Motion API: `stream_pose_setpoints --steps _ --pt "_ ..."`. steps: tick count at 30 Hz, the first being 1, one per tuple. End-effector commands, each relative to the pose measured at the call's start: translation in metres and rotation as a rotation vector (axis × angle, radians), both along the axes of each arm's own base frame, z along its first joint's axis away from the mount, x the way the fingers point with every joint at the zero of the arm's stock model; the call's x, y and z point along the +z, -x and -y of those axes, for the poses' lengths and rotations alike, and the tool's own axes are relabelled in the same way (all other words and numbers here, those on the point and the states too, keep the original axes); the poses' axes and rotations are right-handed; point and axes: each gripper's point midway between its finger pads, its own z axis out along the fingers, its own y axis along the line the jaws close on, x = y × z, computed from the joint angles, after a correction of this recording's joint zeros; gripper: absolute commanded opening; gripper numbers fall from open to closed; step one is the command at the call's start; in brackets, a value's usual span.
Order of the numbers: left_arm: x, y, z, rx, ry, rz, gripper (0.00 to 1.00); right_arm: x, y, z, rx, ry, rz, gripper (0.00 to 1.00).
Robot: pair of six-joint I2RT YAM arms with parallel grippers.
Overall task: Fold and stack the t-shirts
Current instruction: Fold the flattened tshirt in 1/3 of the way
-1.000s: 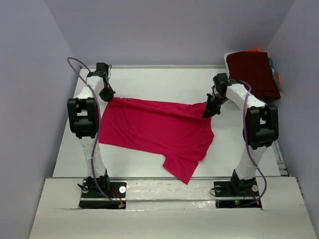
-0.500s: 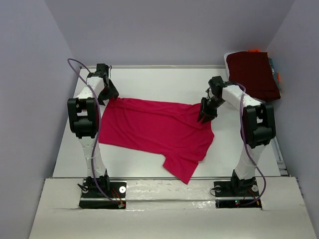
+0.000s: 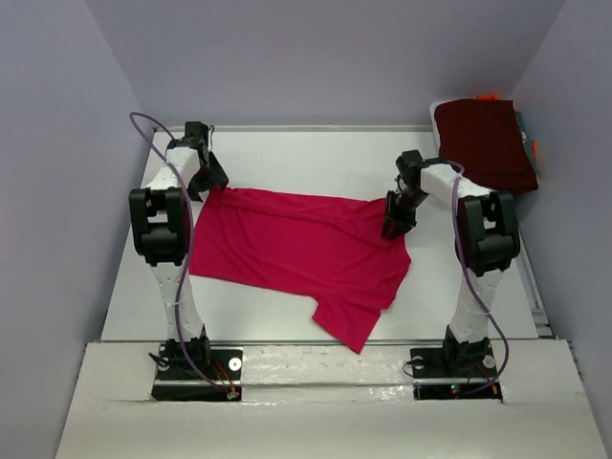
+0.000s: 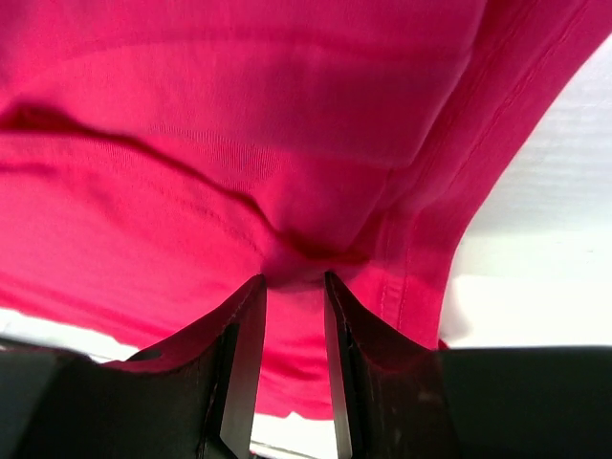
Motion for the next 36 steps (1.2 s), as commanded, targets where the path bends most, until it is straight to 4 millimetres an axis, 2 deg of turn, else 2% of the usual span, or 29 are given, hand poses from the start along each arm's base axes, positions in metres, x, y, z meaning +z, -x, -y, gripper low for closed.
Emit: stream_pose_setpoints --steps 1,11,14,23,36 --pt "0.059 -0.014 0.002 -0.033 0.002 0.153 0.76 0.013 -0.033 0.001 -0.016 0.040 0.108 0.36" --pt "0.060 -0.015 0.009 -0.053 0.013 0.159 0.75 0.033 -0.051 0.004 -0.015 0.064 0.163 0.36" --pt "0.058 -0.016 0.009 -0.054 0.012 0.152 0.75 0.019 -0.044 0.000 -0.003 0.046 0.115 0.36" --pt "0.056 -0.015 0.009 -0.050 0.011 0.145 0.75 0.000 -0.027 -0.003 0.013 0.017 0.052 0.36" --pt "0.053 -0.013 0.007 -0.045 0.005 0.139 0.75 0.004 -0.010 -0.006 0.031 -0.016 0.023 0.36"
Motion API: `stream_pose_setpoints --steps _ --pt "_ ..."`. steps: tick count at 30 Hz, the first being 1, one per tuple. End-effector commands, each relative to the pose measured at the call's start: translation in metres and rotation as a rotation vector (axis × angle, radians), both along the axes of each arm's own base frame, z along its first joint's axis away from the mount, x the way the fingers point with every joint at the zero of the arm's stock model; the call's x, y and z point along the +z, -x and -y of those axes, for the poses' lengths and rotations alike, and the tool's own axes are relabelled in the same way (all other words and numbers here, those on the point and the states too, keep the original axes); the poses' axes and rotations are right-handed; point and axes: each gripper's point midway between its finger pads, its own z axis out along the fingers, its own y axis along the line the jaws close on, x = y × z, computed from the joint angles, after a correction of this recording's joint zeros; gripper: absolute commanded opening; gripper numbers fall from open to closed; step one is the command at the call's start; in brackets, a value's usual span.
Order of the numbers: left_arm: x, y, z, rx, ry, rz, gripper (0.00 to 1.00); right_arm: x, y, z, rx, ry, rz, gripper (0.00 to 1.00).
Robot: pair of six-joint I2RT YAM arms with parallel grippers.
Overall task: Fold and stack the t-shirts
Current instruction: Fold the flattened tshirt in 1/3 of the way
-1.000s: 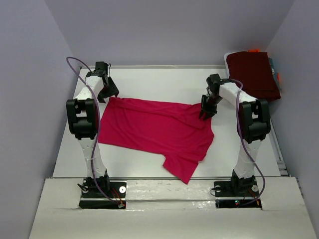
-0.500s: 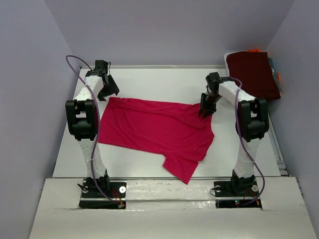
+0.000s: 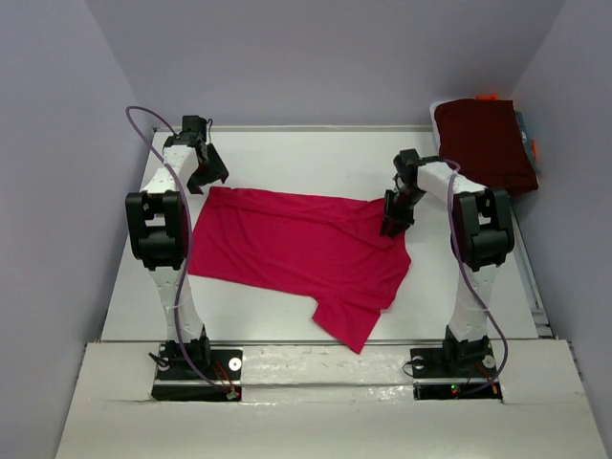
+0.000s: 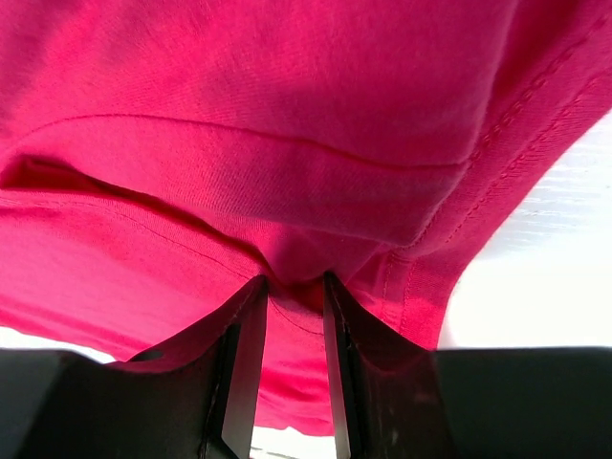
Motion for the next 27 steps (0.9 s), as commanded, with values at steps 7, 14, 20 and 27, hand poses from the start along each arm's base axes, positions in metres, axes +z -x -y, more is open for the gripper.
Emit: stream_pose_setpoints --steps 7,14,20,27 --pt "0.026 -0.004 0.000 -0.005 -0.007 0.057 0.75 0.016 0.016 -0.010 0.028 -0.065 -0.002 0.23" --pt "0.025 -0.004 0.001 -0.004 -0.004 0.056 0.75 0.033 0.020 -0.015 0.042 -0.085 0.014 0.07" --pt "0.027 -0.005 0.005 -0.013 -0.004 0.060 0.75 0.043 0.023 -0.021 0.087 -0.088 0.018 0.07" --pt "0.031 -0.007 0.005 -0.013 -0.006 0.066 0.74 0.037 0.034 -0.019 0.105 -0.060 -0.028 0.15"
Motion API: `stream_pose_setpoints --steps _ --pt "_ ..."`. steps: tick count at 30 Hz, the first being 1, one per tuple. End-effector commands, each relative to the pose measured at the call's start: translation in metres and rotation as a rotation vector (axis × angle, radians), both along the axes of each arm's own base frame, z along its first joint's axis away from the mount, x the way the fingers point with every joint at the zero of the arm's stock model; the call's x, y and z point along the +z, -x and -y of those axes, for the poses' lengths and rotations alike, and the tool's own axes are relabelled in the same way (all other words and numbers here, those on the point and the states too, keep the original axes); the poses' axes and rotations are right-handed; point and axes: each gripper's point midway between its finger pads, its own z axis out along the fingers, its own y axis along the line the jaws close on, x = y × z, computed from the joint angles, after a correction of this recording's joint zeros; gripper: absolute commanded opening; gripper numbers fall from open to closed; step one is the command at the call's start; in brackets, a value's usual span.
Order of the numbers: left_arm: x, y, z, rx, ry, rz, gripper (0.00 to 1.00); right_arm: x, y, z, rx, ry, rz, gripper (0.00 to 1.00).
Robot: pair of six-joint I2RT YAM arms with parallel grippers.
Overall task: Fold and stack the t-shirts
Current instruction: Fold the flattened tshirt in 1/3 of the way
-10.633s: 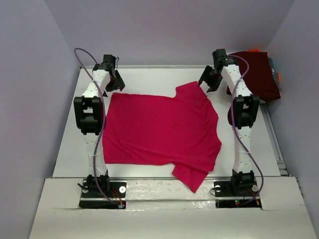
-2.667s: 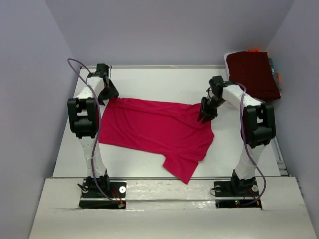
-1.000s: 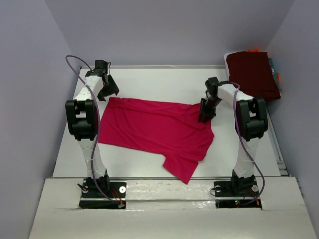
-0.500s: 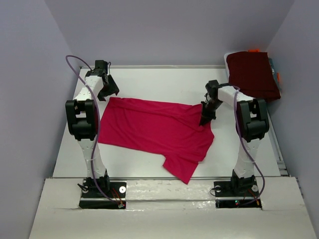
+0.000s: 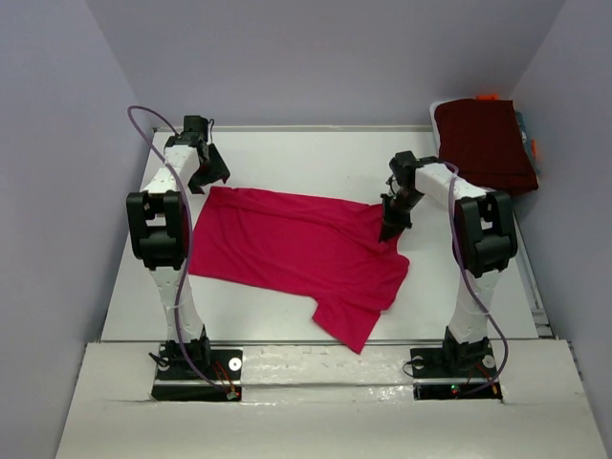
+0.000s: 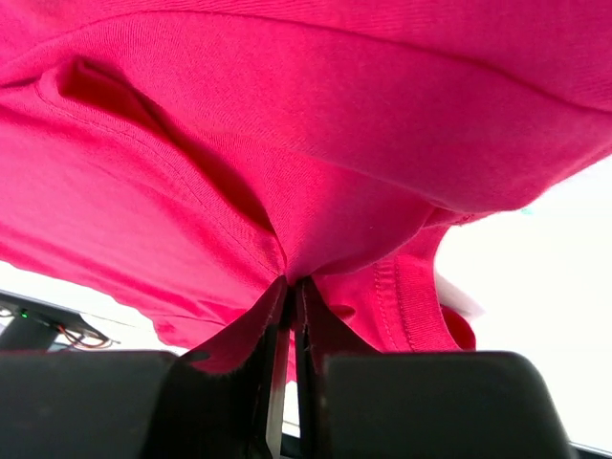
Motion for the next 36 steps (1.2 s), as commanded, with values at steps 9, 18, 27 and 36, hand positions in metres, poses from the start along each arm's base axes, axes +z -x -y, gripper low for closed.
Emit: stream_pose_setpoints --steps 9,18,27,36 --pt "0.034 -0.007 0.006 -0.017 -0.005 0.072 0.74 0.002 0.004 0.004 0.005 0.048 -0.010 0.32" --pt "0.034 -0.005 0.005 -0.020 -0.009 0.070 0.74 0.009 -0.007 -0.007 0.000 -0.008 0.007 0.37" --pt "0.031 -0.005 0.006 -0.017 -0.005 0.068 0.74 0.013 -0.005 -0.009 0.017 -0.027 0.005 0.36" --pt "0.033 -0.005 0.006 -0.015 -0.006 0.071 0.74 0.014 0.005 -0.028 0.084 -0.065 -0.022 0.36"
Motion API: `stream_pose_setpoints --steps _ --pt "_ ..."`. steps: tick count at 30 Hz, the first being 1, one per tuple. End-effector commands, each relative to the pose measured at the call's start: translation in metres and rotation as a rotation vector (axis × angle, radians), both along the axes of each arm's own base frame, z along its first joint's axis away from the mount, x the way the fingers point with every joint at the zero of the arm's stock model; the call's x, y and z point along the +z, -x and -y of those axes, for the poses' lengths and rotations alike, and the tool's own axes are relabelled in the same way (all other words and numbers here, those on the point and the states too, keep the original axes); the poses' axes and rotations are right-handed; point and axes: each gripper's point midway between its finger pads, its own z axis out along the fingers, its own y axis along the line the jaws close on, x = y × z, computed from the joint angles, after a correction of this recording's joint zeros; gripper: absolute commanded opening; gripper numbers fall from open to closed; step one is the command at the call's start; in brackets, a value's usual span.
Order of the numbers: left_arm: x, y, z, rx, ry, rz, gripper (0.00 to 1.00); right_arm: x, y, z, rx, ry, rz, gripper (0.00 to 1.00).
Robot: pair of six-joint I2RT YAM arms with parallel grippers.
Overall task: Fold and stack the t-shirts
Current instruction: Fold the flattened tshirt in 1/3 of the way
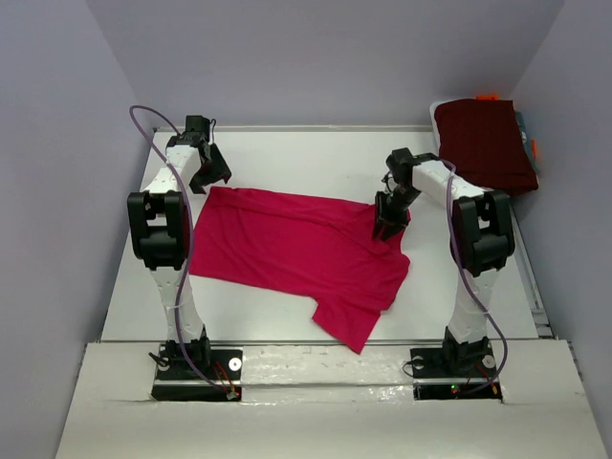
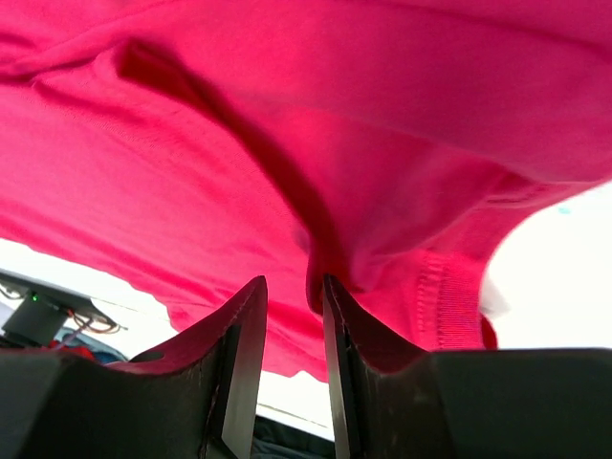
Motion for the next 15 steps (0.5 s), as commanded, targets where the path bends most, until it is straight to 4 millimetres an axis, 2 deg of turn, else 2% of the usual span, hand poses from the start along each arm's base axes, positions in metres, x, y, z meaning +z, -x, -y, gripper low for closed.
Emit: stream_pose_setpoints --steps 1,4,9,15 --pt "0.033 -0.005 0.001 -0.006 -0.005 0.071 0.75 0.005 0.006 -0.016 0.059 -0.038 -0.018 0.35" --pt "0.034 -0.006 0.001 -0.006 -0.003 0.074 0.75 0.005 0.013 -0.023 0.079 -0.052 -0.031 0.33" --pt "0.035 -0.007 0.001 -0.008 -0.001 0.075 0.75 0.003 0.021 -0.033 0.109 -0.053 -0.045 0.07" --pt "0.035 -0.007 0.002 -0.010 0.002 0.074 0.74 0.002 0.035 -0.045 0.157 -0.051 -0.062 0.07"
